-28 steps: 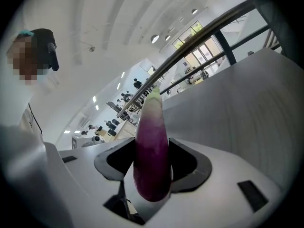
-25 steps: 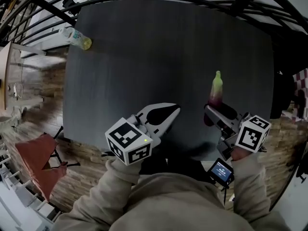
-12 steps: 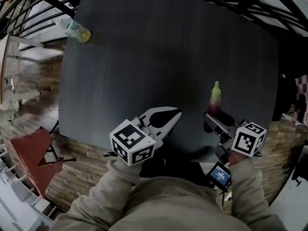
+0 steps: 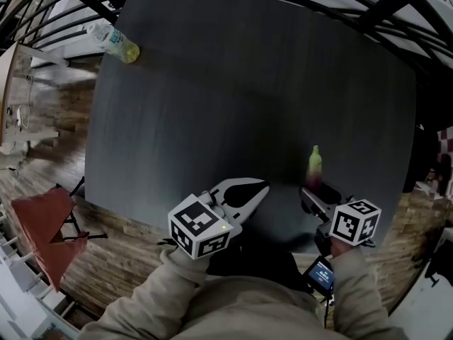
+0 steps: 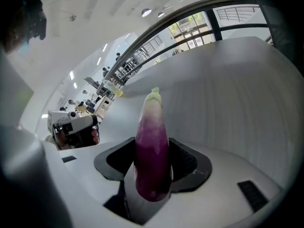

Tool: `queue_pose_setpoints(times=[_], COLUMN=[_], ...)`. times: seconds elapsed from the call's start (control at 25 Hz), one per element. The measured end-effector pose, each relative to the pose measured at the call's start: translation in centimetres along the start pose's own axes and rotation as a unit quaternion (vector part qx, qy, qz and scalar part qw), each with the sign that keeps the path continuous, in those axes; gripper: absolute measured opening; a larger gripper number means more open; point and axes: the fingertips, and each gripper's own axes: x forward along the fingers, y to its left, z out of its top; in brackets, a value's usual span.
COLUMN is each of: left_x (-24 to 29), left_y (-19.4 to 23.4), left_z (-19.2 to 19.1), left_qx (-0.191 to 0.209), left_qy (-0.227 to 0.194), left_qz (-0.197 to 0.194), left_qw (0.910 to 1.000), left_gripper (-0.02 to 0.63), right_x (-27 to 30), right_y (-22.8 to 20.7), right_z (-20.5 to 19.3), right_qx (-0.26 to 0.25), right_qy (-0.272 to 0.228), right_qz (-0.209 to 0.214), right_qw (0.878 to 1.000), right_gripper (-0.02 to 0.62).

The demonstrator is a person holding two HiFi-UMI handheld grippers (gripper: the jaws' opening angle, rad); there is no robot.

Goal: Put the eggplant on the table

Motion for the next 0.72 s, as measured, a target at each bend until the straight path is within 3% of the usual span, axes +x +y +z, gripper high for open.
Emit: queue_pose_setpoints(times=[0.24, 0.48, 0.72], left_x=[-0.6, -0.8, -1.0], left_y=[0.8, 1.2, 1.2], left_z=[-1.1, -1.4, -1.7], left_qx=[-0.012, -0.024, -0.027], left_qy=[0.010, 0.007, 0.007], left_qz=[0.008, 0.007, 0.006], left_qw=[0.9999, 0.9997, 0.9996], left_gripper=[-0.002, -0.002, -0.002], right_x=[0.8, 1.5, 1.8], right_y=[-1.3, -1.7, -2.6], right_z=[-1.6, -2.4, -3.4], right_qx=[0.005, -0.037, -0.040], right_qy=[0.017, 0.039, 0.052], right_qz=[-0.028, -0.064, -0.089], right_qw=[0.999, 0.997, 0.994], right_gripper=[0.229, 0.229, 0.229])
